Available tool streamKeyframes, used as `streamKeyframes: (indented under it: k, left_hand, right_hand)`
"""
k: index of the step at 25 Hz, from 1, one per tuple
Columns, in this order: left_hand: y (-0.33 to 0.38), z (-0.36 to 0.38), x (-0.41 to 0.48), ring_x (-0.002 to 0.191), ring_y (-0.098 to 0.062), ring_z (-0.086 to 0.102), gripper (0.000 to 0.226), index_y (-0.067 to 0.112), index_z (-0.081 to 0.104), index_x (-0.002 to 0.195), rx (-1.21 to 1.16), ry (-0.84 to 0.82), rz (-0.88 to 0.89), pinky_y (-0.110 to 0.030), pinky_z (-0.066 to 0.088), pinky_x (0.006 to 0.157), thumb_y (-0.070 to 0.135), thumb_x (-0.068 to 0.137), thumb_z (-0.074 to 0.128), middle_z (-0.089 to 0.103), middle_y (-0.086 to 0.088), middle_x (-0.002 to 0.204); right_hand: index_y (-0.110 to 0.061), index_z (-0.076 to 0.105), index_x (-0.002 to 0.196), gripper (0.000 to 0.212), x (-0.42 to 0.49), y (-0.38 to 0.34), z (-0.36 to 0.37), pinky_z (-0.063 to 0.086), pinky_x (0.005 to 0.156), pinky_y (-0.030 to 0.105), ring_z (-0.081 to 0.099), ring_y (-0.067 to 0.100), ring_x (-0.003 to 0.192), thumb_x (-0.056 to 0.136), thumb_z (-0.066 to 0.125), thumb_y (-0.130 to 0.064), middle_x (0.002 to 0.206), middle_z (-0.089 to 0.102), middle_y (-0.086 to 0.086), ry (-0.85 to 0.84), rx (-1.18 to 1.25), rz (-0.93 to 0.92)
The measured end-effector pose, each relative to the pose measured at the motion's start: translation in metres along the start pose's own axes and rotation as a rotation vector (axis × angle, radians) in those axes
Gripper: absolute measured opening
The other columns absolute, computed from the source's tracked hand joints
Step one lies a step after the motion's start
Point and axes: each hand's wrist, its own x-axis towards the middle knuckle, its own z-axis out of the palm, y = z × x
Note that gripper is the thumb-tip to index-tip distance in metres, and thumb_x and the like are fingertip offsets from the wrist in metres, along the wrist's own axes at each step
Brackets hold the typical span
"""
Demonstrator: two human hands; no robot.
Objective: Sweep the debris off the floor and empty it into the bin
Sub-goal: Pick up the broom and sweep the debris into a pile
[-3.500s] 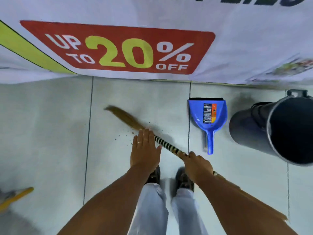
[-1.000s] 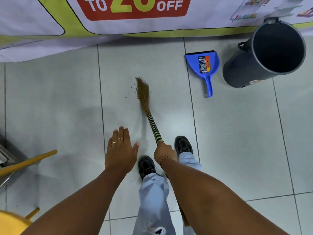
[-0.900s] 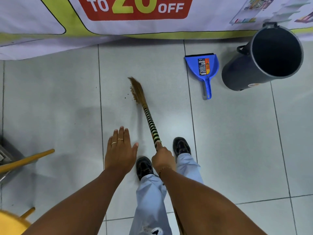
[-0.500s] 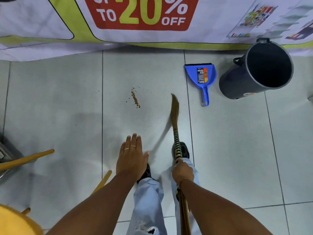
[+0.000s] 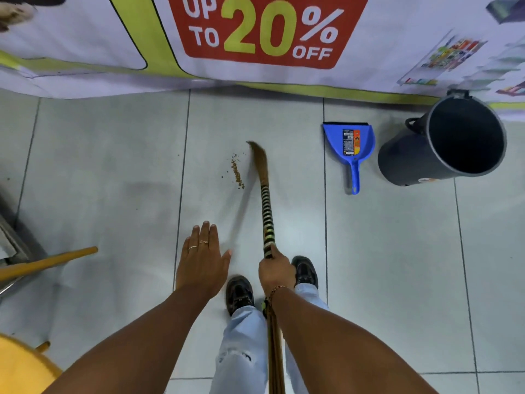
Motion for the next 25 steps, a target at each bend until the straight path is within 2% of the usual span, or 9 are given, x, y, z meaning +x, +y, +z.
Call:
streamKeyframes:
  k: [2,4,9,13,16,18,21,25]
  left_hand:
    - [0.015,-0.014,0.018,0.147,-0.031,0.011,0.066,0.002,0.014,0.149,-0.049,0.042,0.002,-0.04,0.014,0.12,0.039,0.098,0.034,0.015,-0.017,0.159]
    - [0.032,-0.023,0.042,0.148,-0.031,0.009,0.065,0.002,0.014,0.149,-0.101,0.088,0.017,-0.04,0.012,0.121,0.038,0.098,0.035,0.014,-0.017,0.159]
    - [0.084,-0.032,0.113,0.148,-0.028,0.005,0.066,0.004,0.009,0.15,-0.114,0.094,-0.016,-0.037,0.009,0.121,0.039,0.099,0.031,0.009,-0.013,0.16]
    - [0.126,-0.039,0.155,0.146,-0.029,0.02,0.061,0.001,0.023,0.147,-0.086,0.129,0.069,-0.038,0.018,0.119,0.035,0.098,0.038,0.026,-0.016,0.156]
    - [0.162,-0.046,0.184,0.142,-0.033,0.03,0.059,-0.002,0.032,0.143,-0.074,0.117,0.002,-0.04,0.024,0.117,0.032,0.096,0.041,0.037,-0.019,0.15]
    - [0.182,-0.05,0.199,0.142,-0.033,0.029,0.06,-0.003,0.031,0.143,-0.094,0.109,-0.067,-0.04,0.024,0.117,0.034,0.096,0.039,0.035,-0.02,0.151]
    - [0.209,-0.056,0.221,0.147,-0.029,0.014,0.062,0.001,0.018,0.148,-0.138,0.082,-0.116,-0.038,0.015,0.121,0.035,0.099,0.036,0.021,-0.016,0.157]
    - [0.229,-0.062,0.23,0.141,-0.035,0.032,0.059,-0.004,0.032,0.142,-0.131,0.139,-0.118,-0.043,0.026,0.116,0.03,0.096,0.046,0.038,-0.023,0.149]
  right_hand:
    - [-0.03,0.043,0.141,0.049,0.015,-0.017,-0.028,0.046,0.093,0.033,0.057,0.033,0.112,0.093,0.04,-0.019,0.125,0.063,0.013,0.089,0.099,-0.019]
    - [-0.027,0.042,0.142,0.049,0.049,-0.037,-0.06,0.044,0.097,0.033,0.054,0.035,0.118,0.094,0.041,-0.016,0.132,0.059,0.013,0.131,0.092,-0.055]
    - [-0.001,0.05,0.13,0.038,0.156,-0.09,-0.135,0.044,0.097,0.032,0.053,0.034,0.122,0.095,0.042,-0.015,0.133,0.055,0.017,0.031,-0.387,-0.089]
    - [-0.006,0.047,0.131,0.041,0.2,-0.104,-0.169,0.046,0.095,0.034,0.053,0.035,0.12,0.091,0.044,-0.016,0.131,0.054,0.018,-0.128,-0.748,-0.264]
    - [-0.013,0.041,0.137,0.046,0.228,-0.107,-0.204,0.047,0.093,0.039,0.054,0.038,0.116,0.091,0.04,-0.015,0.129,0.053,0.019,-0.189,-0.938,-0.396]
    - [-0.015,0.039,0.14,0.048,0.238,-0.112,-0.222,0.048,0.093,0.04,0.054,0.038,0.116,0.092,0.039,-0.014,0.128,0.053,0.019,-0.213,-1.026,-0.463]
    - [-0.013,0.04,0.14,0.044,0.25,-0.12,-0.243,0.047,0.094,0.041,0.053,0.037,0.118,0.096,0.036,-0.013,0.129,0.053,0.017,-0.21,-1.137,-0.559]
    - [-0.011,0.046,0.136,0.04,0.267,-0.13,-0.262,0.048,0.091,0.041,0.055,0.034,0.117,0.098,0.034,-0.012,0.128,0.056,0.014,-0.194,-1.298,-0.645]
